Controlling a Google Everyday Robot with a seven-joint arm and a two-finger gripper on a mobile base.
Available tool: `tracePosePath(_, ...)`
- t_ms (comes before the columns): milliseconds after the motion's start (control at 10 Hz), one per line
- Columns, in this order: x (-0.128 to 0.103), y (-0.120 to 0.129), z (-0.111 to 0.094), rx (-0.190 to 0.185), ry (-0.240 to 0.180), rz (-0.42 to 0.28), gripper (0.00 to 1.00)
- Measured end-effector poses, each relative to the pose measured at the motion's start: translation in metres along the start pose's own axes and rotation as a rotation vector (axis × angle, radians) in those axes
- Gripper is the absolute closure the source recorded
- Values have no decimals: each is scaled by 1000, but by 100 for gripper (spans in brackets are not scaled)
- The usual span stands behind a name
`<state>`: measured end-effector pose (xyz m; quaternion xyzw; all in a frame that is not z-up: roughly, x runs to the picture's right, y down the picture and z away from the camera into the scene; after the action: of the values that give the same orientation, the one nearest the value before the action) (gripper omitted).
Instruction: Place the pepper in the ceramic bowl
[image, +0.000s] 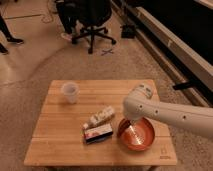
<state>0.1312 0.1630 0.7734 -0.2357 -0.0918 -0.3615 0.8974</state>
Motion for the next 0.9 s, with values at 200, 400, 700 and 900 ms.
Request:
tracePosePath(200,8,4,4,-1,8,-2,73)
tracePosePath(400,5,5,3,-3,6,8,73)
tracePosePath(700,14,6,2,14,0,24,56)
tracePosePath(900,14,9,4,8,12,38,53)
